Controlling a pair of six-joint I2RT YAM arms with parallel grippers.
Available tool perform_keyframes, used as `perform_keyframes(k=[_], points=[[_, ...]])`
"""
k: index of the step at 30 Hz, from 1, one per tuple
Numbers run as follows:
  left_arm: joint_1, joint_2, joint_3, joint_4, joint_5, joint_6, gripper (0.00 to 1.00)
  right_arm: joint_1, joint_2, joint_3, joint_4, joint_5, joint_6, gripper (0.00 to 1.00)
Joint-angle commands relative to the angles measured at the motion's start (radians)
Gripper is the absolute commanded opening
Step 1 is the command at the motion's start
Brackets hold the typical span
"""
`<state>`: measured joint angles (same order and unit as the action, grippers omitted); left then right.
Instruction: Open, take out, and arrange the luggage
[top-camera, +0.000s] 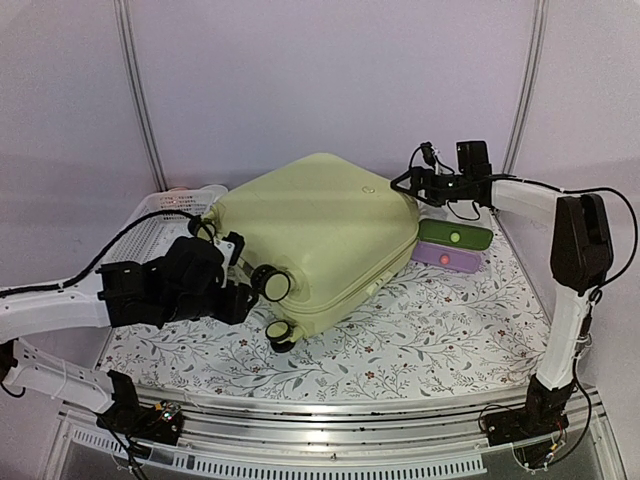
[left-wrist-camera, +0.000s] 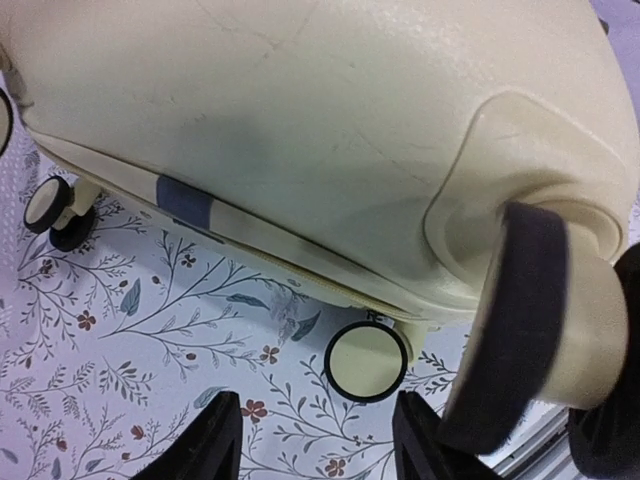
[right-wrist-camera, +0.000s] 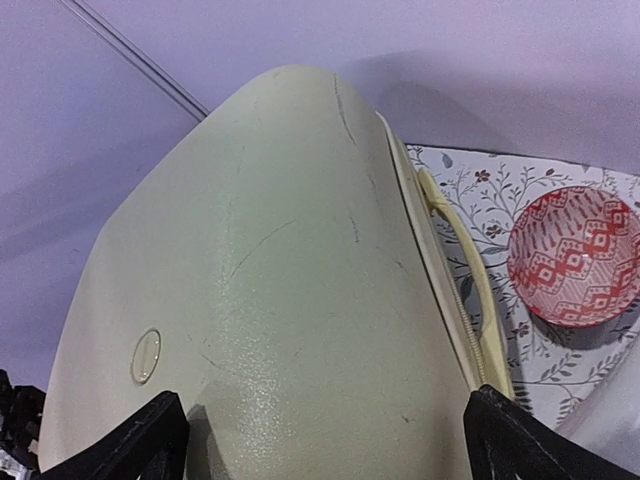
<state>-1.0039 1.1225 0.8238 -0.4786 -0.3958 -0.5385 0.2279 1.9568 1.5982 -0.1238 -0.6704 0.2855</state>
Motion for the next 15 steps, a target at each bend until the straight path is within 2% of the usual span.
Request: perform_keyframes(k=[1,11,15], points=[[0.088,-0.046,-0.030,0.147,0.076,0.026,0.53,0.003,0.051,0.037,0.035,-0.138,0.026,0.97],[0.255,-0.064,-0.073,0.183,0.221,-0.014,0.58,0.084,-0.009,-0.035,-0.041,-0.276,-0.045,0.93],[0.353,-0.097,-0.079,0.197,0.271,-0.013,0.67,0.122,-0.076,-0.105,-0.065,-0.307,-0.069,0.92]])
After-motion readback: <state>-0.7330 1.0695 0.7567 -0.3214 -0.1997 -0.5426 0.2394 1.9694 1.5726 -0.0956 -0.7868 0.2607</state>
